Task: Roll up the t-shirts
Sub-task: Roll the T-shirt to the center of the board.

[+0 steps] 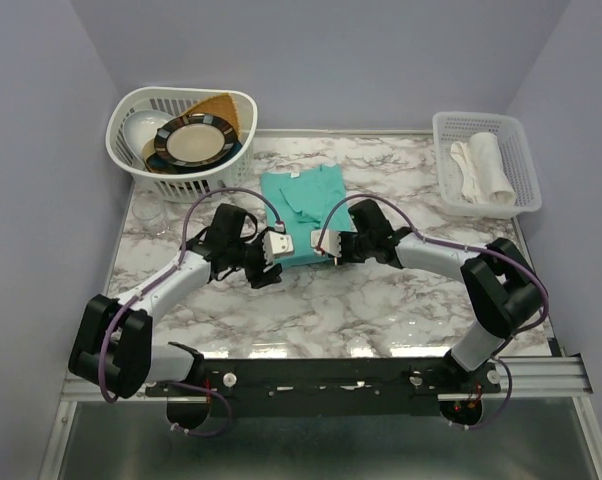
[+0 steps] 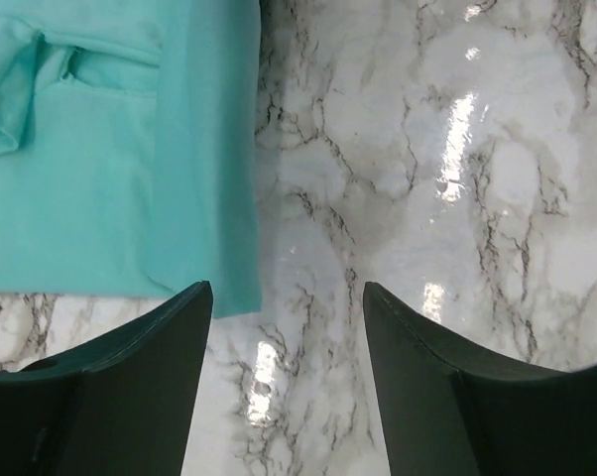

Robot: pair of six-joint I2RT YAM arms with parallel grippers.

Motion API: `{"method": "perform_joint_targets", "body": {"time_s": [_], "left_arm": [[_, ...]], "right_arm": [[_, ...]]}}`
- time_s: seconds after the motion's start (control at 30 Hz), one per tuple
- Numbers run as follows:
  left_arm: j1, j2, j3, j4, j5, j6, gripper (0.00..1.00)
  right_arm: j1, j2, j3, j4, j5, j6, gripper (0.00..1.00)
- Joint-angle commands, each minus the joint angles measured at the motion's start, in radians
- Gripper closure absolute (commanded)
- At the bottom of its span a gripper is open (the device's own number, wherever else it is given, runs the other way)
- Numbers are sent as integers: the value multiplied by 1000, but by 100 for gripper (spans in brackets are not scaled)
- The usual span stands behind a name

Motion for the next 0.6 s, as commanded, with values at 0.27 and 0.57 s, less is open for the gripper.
{"method": "perform_joint_targets", "body": {"time_s": [0.27, 0.57], "left_arm": [[-101, 33, -139, 385, -193, 49, 3], [-180, 104, -110, 365, -265, 72, 30]], "right_arm": [[-3, 17, 57, -79, 16, 47, 96], [-3, 7, 40, -84, 1, 73, 95]]}}
